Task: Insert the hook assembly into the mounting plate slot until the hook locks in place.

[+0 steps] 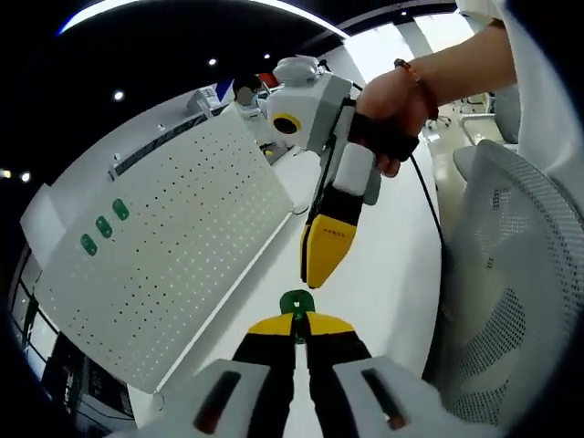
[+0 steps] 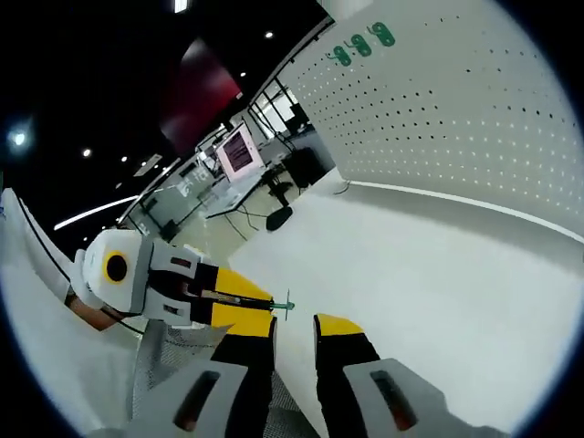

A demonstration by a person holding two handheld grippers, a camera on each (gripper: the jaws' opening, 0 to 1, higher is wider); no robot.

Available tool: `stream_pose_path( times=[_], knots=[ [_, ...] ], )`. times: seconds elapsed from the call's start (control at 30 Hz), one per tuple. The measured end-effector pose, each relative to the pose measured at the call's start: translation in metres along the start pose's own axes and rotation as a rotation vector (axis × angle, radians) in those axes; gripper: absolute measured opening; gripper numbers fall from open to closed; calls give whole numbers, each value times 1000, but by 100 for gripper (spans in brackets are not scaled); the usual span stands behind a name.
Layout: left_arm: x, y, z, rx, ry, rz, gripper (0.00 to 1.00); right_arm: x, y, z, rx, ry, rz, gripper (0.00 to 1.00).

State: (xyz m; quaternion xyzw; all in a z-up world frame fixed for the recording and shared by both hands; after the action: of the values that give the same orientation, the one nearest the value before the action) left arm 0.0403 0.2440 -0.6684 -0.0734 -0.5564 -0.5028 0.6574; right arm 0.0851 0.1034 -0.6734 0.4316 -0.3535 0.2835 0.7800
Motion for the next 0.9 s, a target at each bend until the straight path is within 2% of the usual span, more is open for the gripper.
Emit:
stream_pose_path(
  times=[0.2,0.3,0.47,0.63,0.77,0.9],
  knots=[
    [4,7,1,44,-27,60,3,4,0,5,-29,-66,31,24],
    [5,12,1,72,-63,137,3,7,1,8,-44,-93,50,28],
    [7,19,5,100,-68,145,3,9,1,12,-70,-130,67,33],
    [9,28,7,118,-91,192,3,12,4,15,-103,-172,155,39],
    [12,35,7,146,-112,232,3,13,6,17,-119,-197,160,46],
    [16,42,6,182,-139,300,3,12,8,18,-108,-203,141,46]
  ],
)
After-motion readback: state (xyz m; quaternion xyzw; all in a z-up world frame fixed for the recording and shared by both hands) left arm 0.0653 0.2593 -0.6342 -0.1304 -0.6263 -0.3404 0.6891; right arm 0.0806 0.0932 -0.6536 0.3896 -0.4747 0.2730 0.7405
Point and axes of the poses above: the point that each gripper's makers call its tool centre point, and the gripper's own axes: z roughly backward along the fingers, y roughly to its left, x roughly out of its top, the point moved 8 cm from there along z, roughly backward along the fingers, and after that the axes turned 5 degrees about -y, right-handed, at the moved point
